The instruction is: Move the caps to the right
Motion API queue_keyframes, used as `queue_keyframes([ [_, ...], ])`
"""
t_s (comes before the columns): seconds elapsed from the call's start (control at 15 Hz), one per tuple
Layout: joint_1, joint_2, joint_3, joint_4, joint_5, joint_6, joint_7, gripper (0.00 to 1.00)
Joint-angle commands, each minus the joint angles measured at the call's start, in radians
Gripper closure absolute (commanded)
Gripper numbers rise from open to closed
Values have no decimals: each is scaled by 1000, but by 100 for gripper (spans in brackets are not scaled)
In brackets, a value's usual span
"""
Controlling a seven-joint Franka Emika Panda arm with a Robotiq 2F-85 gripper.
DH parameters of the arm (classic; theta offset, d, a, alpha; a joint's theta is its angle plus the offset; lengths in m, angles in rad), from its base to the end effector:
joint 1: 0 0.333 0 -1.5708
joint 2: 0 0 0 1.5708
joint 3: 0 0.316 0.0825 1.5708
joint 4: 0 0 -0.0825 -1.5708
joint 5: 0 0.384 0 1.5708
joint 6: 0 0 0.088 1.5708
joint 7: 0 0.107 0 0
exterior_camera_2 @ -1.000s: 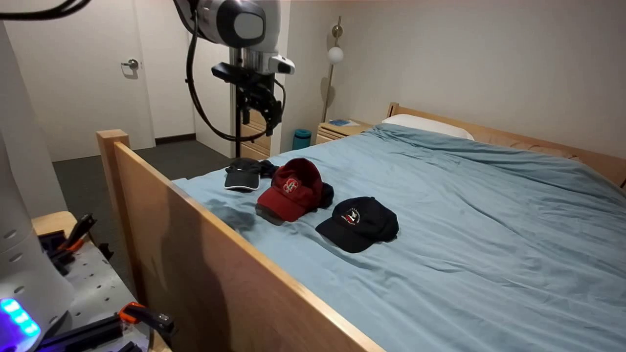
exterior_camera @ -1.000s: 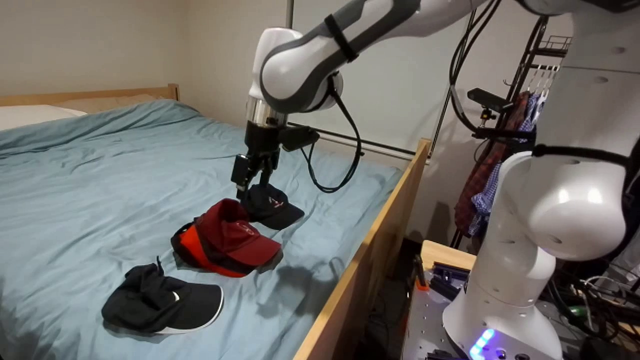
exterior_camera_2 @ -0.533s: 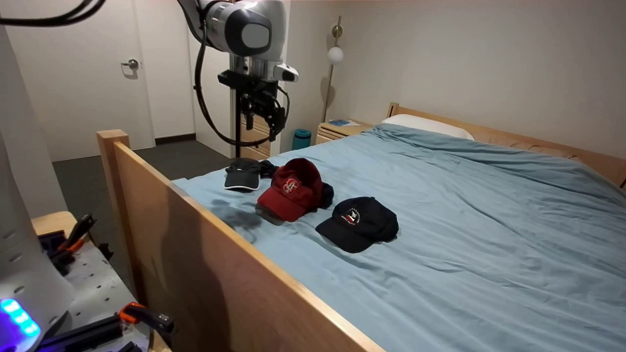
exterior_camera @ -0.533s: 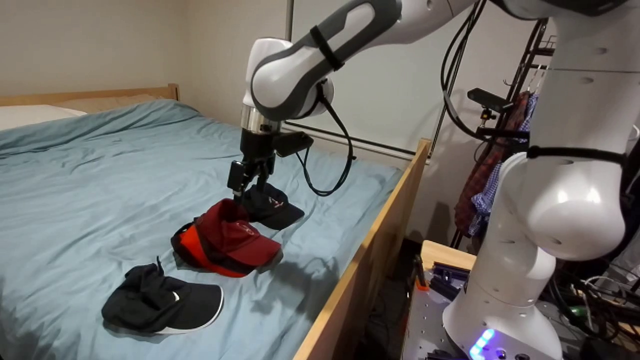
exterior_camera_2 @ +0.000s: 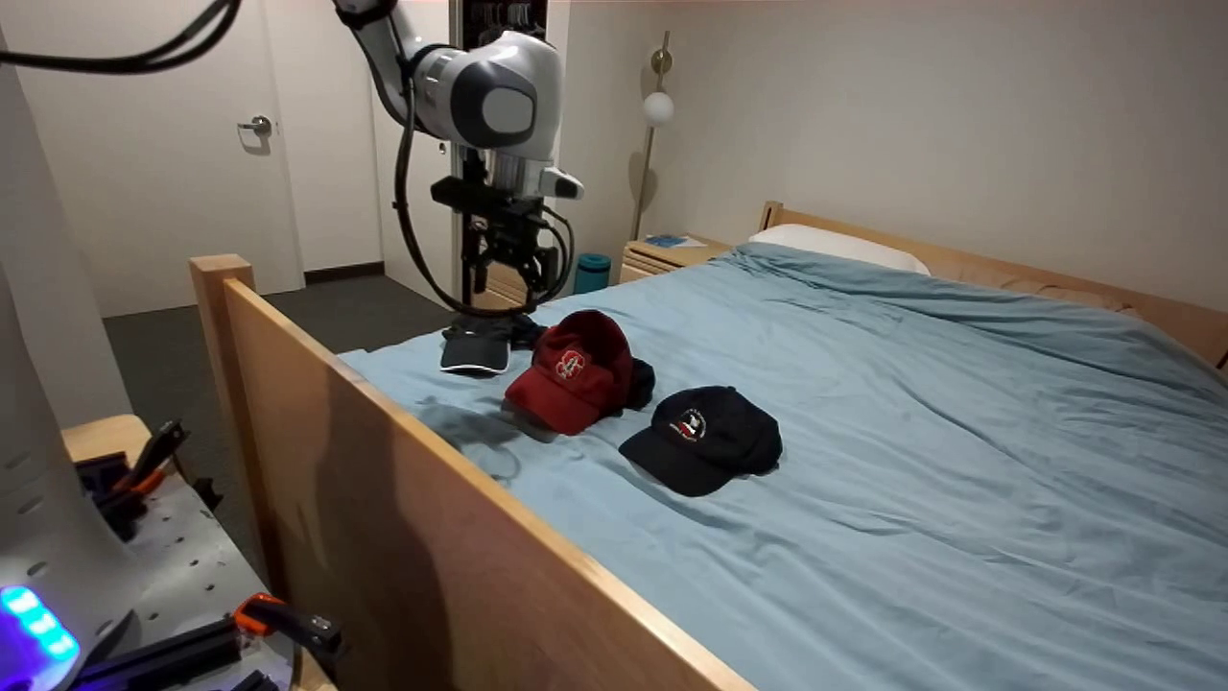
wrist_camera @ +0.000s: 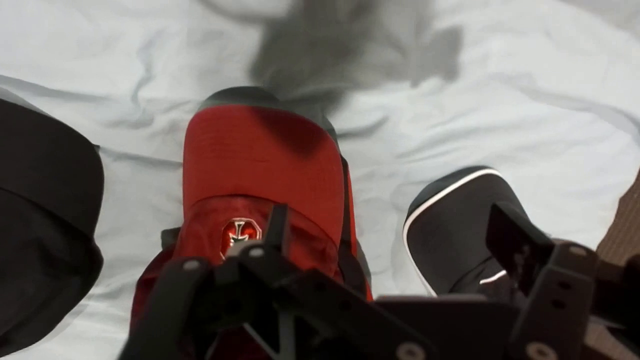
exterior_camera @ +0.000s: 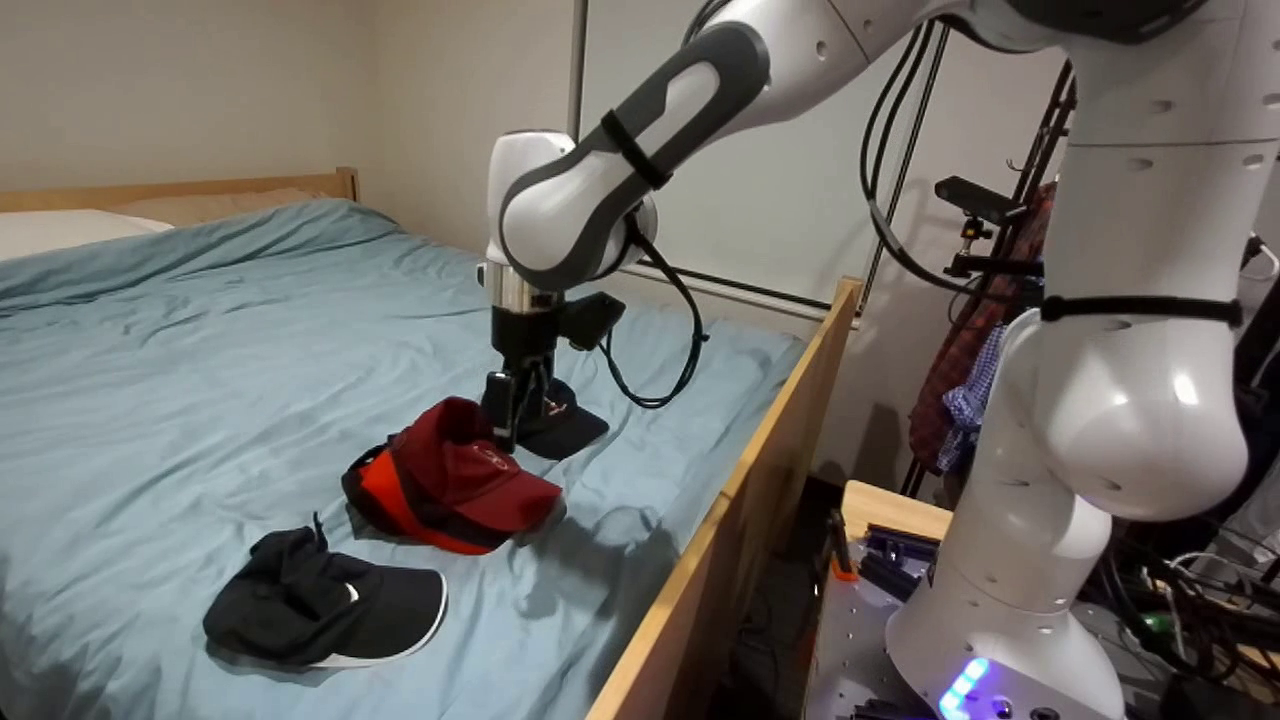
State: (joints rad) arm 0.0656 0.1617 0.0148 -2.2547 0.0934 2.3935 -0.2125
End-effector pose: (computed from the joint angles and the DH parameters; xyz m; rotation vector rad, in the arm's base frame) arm 0.5325 0.0437 0.2900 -3.0558 -0.3429 0.0286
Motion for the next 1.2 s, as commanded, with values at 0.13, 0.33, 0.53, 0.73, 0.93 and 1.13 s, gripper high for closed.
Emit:
queue_keyframes([
  [0.13,-36,29,29,3,-5,-27,-154,0],
  [0.33,-47,37,35,7,-5,-42,-218,0],
  [0.53,-17,79,15,12,-229,25,-200,0],
  [0.73,-19,126,4,6,-405,142,-220,0],
  [0.93,-28,159,0,-13,-515,322,-223,0],
  [1.13,-29,169,7,0,-493,291,-212,0],
])
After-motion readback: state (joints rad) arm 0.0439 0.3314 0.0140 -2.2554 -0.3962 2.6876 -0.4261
